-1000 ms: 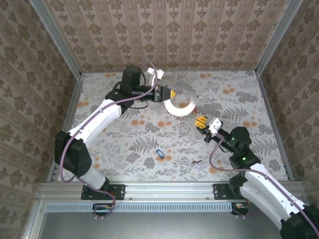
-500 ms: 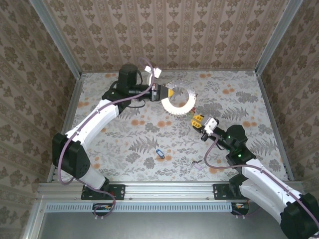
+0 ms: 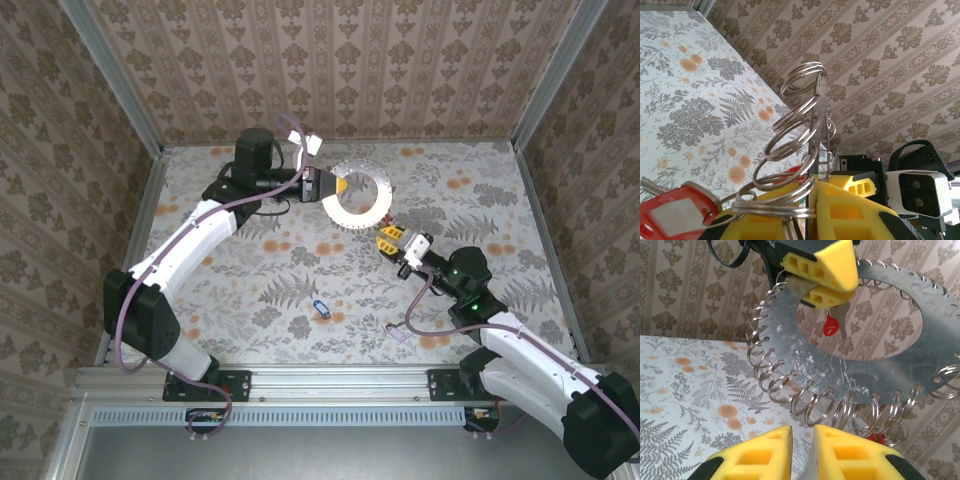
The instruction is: Put the keys on the keyring
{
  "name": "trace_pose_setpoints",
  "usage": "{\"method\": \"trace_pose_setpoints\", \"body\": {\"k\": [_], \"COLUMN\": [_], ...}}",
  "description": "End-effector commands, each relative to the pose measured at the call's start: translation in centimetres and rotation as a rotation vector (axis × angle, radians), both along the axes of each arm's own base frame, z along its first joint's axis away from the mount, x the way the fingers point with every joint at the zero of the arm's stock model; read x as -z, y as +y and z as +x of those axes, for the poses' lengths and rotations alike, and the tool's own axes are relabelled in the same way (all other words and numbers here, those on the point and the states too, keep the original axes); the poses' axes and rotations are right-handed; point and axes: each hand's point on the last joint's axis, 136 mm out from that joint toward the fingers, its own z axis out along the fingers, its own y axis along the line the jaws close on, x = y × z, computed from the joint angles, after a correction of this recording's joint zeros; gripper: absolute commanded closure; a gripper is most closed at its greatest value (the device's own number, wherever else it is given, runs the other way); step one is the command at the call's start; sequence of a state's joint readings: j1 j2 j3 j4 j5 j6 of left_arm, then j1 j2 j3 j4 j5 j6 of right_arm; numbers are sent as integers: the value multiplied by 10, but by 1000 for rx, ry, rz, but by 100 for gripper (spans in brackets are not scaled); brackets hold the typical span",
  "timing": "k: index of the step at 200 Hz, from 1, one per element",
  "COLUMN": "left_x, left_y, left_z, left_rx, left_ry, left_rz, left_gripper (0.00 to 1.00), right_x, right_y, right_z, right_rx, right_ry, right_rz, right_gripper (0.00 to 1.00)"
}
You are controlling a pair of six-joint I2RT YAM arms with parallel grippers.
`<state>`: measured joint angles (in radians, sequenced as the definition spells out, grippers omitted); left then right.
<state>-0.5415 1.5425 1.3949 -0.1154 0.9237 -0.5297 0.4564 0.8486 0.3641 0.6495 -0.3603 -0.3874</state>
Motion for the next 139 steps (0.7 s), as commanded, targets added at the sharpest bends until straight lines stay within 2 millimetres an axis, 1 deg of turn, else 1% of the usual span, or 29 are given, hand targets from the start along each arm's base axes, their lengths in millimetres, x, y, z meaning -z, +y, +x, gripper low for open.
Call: {"method": "trace_pose_setpoints", "body": {"k": [1, 66, 97, 127, 139], "left_x": [-34, -33, -33, -33, -33], "left_y": [4, 4, 3, 3, 3], "left_z": [-12, -13, -12, -12, -12], "left_rx": [37, 40, 40, 41, 41], "left_ry": [-95, -84, -83, -80, -81], "left_rz": [-75, -74, -74, -74, -75], "left_gripper": [100, 100, 100, 100, 100], "right_x": [-25, -31, -29, -32, -29], "right_y": [2, 3, 4, 3, 3], "right_z": [1, 7, 12, 17, 19], "right_rx": [3, 21, 33, 53, 61], "right_ry": [-73, -92, -93, -97, -92], "right_rz": [27, 27, 18, 26, 19], "right_gripper": [80, 80, 80, 81, 80]}}
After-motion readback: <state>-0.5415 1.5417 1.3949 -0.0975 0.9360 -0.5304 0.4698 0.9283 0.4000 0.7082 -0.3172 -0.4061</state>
